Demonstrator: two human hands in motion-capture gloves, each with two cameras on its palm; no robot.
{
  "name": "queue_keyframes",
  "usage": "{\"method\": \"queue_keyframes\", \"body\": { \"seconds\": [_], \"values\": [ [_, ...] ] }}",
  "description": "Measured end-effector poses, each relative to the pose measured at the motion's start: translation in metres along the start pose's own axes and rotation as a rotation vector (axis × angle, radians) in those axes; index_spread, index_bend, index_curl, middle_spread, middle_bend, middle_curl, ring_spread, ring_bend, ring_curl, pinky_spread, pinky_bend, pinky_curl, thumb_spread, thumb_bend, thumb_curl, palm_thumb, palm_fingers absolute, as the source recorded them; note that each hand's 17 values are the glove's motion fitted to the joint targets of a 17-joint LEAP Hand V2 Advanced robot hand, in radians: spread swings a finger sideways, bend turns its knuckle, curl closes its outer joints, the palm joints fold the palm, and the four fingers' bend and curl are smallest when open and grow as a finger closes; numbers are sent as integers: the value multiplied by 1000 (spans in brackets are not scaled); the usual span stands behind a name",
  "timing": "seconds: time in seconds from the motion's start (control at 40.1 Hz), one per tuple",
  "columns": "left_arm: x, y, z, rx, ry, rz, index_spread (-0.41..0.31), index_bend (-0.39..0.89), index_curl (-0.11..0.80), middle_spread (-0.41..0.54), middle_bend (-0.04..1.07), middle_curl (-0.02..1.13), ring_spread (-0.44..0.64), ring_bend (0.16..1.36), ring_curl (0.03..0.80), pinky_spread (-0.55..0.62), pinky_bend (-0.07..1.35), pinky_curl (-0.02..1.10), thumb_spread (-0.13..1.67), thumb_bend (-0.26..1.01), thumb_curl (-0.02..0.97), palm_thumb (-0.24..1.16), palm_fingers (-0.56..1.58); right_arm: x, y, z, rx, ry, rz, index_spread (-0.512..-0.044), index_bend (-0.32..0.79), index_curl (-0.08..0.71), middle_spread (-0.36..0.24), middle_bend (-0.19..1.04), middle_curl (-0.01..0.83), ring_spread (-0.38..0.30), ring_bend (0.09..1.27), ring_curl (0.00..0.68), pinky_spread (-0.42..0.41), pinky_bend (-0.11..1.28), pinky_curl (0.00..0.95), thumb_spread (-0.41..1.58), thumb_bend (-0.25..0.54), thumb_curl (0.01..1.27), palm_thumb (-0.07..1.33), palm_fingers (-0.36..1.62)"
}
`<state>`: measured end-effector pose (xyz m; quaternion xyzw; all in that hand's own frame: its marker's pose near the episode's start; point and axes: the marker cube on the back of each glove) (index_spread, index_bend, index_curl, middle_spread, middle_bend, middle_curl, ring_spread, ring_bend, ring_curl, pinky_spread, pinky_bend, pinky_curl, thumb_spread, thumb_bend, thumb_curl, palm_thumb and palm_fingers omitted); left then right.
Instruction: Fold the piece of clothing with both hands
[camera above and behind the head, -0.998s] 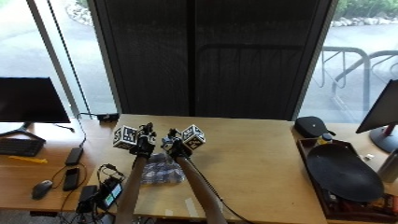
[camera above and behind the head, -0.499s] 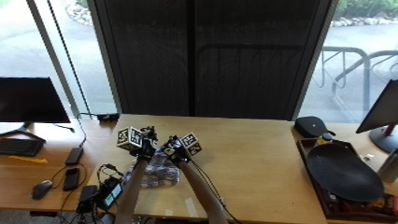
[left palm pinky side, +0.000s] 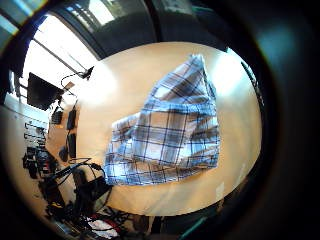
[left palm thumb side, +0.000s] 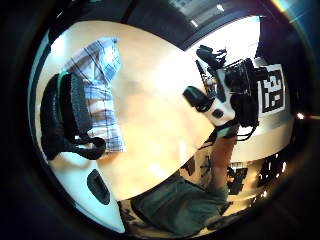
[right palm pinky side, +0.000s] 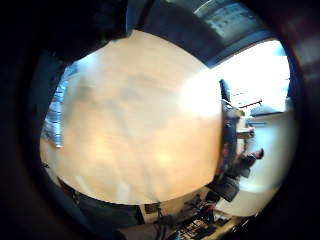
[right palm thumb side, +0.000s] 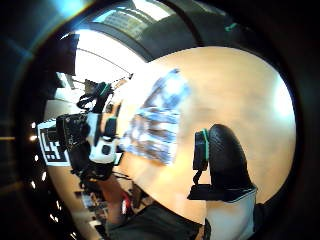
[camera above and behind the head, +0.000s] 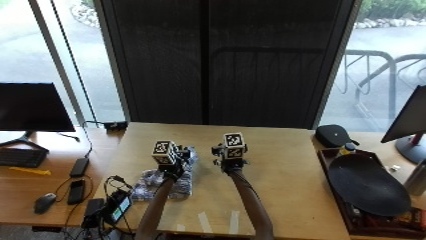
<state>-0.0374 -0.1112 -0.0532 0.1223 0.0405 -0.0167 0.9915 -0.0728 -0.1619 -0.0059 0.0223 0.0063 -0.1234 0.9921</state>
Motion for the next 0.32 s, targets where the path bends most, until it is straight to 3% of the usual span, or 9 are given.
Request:
{"method": "queue_keyframes", "body": {
  "seconds": [0.125, 0.324],
  "values": [
    [3, -2, 16, -37, -78, 23, -116, 162, 372, 11, 175, 410, 294, 419, 320, 395, 255, 357, 1566, 329, 328, 461, 331, 46, 15, -14, -6, 207, 155, -327, 202, 250, -7, 141, 387, 52, 268, 333, 205, 581, 337, 1283, -34, 494, 700, 337],
    [4, -12, 37, -65, -107, 40, -118, 160, 373, 24, 168, 396, 313, 429, 322, 402, 264, 366, 1530, 280, 316, 396, 289, 72, 23, -28, 27, 168, 223, -349, 205, 294, -21, 134, 342, 106, 227, 316, 252, 549, 322, 1272, -26, 456, 629, 261]
  ]
}}
